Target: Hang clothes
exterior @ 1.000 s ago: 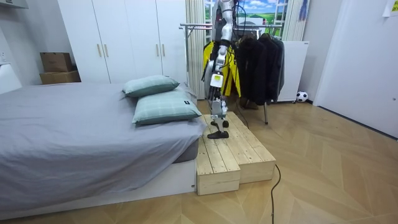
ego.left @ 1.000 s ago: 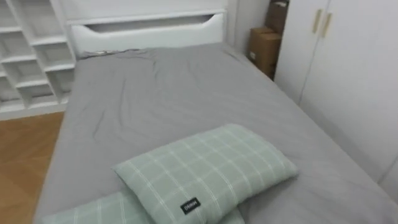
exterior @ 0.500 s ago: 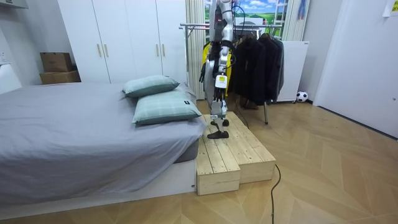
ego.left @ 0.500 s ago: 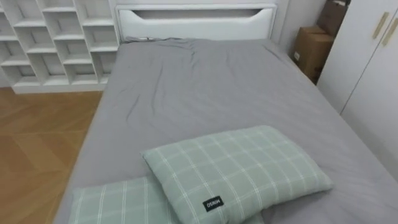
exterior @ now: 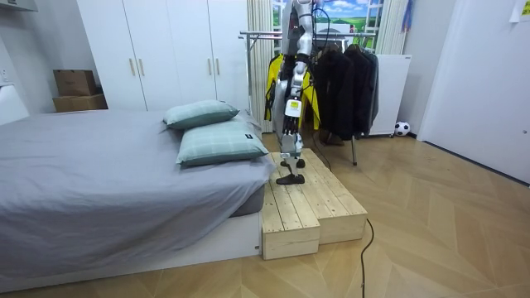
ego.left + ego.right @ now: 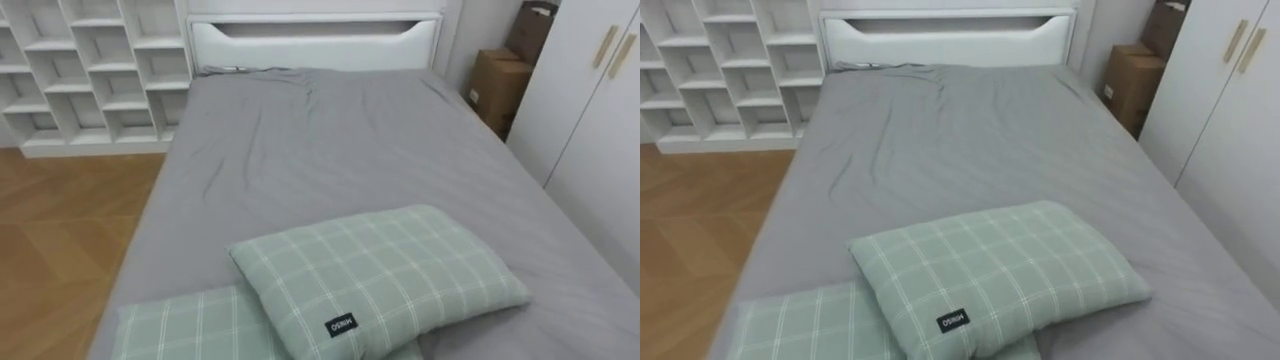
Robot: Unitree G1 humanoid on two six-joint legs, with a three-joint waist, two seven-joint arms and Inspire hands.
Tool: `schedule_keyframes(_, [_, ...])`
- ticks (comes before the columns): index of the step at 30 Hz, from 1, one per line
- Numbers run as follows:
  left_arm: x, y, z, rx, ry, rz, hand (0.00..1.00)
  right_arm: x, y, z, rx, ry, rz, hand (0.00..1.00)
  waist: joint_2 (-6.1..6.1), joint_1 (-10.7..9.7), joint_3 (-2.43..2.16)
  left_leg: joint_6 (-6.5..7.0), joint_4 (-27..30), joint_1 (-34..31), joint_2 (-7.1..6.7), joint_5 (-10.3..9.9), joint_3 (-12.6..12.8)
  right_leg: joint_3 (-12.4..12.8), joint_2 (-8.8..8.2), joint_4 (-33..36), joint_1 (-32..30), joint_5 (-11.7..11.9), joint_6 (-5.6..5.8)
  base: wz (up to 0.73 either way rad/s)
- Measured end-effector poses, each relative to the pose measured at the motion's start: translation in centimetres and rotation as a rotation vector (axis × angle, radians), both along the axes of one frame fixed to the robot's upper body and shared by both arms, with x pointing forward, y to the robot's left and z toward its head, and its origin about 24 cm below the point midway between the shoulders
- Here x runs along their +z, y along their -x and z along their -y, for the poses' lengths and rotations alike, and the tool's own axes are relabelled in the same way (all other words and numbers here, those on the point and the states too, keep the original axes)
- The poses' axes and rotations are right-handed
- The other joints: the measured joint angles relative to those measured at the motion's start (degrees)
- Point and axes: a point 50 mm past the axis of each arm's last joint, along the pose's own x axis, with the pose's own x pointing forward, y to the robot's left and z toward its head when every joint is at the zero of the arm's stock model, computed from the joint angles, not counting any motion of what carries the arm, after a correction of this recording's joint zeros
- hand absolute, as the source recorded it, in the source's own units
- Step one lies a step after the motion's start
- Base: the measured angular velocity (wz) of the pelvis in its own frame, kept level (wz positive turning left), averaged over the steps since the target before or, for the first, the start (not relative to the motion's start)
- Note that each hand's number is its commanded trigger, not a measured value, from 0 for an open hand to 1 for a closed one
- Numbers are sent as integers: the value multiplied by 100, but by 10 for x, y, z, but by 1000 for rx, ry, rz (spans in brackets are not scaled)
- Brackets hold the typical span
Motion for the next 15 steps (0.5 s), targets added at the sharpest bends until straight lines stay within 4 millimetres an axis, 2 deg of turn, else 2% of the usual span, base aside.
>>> schedule_keyframes(5, [0,5,0,3,-1,-12,0,0,-1,-1,-2,-26,8,0,-15,-114,6,-41,1,-48,2,32,-81,-8,25,-3,0,-11,16,9])
schedule_keyframes(15, [-1,10,5,-9,11,-33,0,0,0,-1,-4,-44,9,0,-43,-110,-15,-109,2,-72,17,73,-147,-8,61,-4,17,-68,23,4])
